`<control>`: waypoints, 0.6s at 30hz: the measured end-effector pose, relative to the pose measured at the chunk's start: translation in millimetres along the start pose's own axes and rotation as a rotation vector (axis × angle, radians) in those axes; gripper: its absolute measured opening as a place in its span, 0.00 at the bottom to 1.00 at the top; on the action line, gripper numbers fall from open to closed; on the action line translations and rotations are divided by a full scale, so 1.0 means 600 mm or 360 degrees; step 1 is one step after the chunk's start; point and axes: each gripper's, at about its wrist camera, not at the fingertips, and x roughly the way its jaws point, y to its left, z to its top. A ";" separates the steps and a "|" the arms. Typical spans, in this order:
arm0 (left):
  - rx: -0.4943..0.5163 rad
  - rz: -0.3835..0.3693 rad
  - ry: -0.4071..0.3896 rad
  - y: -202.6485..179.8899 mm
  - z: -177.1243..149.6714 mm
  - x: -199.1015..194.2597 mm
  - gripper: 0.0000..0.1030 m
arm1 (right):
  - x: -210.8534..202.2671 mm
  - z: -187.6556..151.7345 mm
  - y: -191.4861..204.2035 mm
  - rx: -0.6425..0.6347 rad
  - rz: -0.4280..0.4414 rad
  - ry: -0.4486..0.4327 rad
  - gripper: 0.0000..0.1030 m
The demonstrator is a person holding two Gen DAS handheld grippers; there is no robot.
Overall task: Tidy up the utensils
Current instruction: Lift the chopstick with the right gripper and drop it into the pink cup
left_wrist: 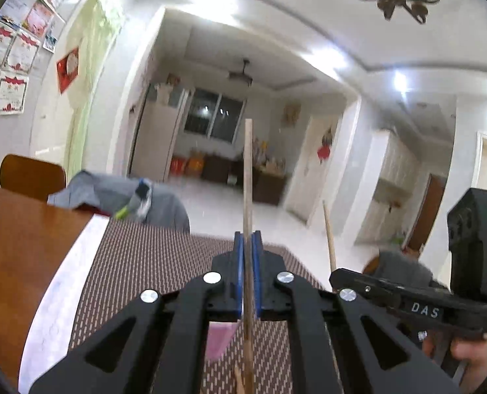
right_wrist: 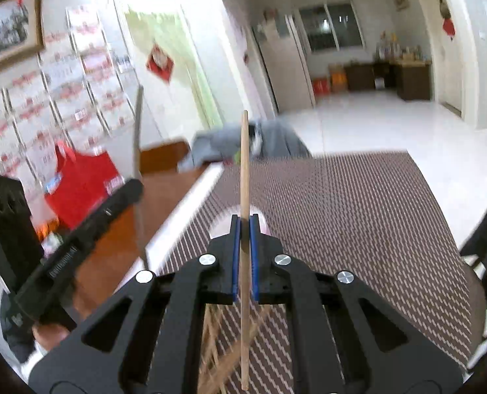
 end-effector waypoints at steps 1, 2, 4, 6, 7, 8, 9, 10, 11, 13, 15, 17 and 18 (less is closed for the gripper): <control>-0.0006 0.0005 -0.0041 0.000 0.009 0.007 0.05 | 0.005 0.009 0.003 0.0005 0.0002 -0.0057 0.06; -0.0010 0.0010 -0.0077 0.000 0.016 0.007 0.05 | -0.007 0.013 0.015 0.0015 0.0006 -0.0107 0.06; -0.0019 0.0031 -0.0174 0.003 0.030 0.019 0.05 | 0.008 0.034 0.016 0.0047 0.0015 -0.0212 0.06; -0.0051 0.0060 -0.0259 0.007 0.043 0.034 0.05 | 0.015 0.041 0.012 0.0066 0.0019 -0.0302 0.06; -0.0063 0.0063 -0.0281 0.012 0.046 0.039 0.05 | 0.023 0.047 0.012 0.0073 0.0015 -0.0343 0.06; -0.0084 0.0074 -0.0303 0.016 0.049 0.045 0.05 | 0.021 0.046 0.010 0.0079 0.0013 -0.0382 0.06; -0.0113 0.0082 -0.0322 0.020 0.052 0.057 0.05 | 0.021 0.047 0.004 0.0085 0.0011 -0.0415 0.06; -0.0126 0.0088 -0.0331 0.024 0.052 0.063 0.05 | 0.028 0.052 0.003 0.0093 0.0004 -0.0448 0.06; -0.0131 0.0109 -0.0349 0.027 0.052 0.073 0.05 | 0.033 0.051 0.002 0.0099 0.0003 -0.0467 0.06; -0.0127 0.0138 -0.0366 0.039 0.048 0.092 0.05 | 0.046 0.054 -0.003 0.0125 0.0001 -0.0498 0.06; -0.0108 0.0178 -0.0385 0.044 0.042 0.109 0.05 | 0.063 0.058 -0.004 0.0139 -0.0001 -0.0537 0.06; -0.0068 0.0211 -0.0396 0.046 0.033 0.122 0.05 | 0.073 0.056 -0.005 0.0137 -0.0009 -0.0569 0.06; -0.0052 0.0228 -0.0394 0.048 0.028 0.129 0.05 | 0.081 0.056 -0.003 0.0128 -0.0014 -0.0581 0.06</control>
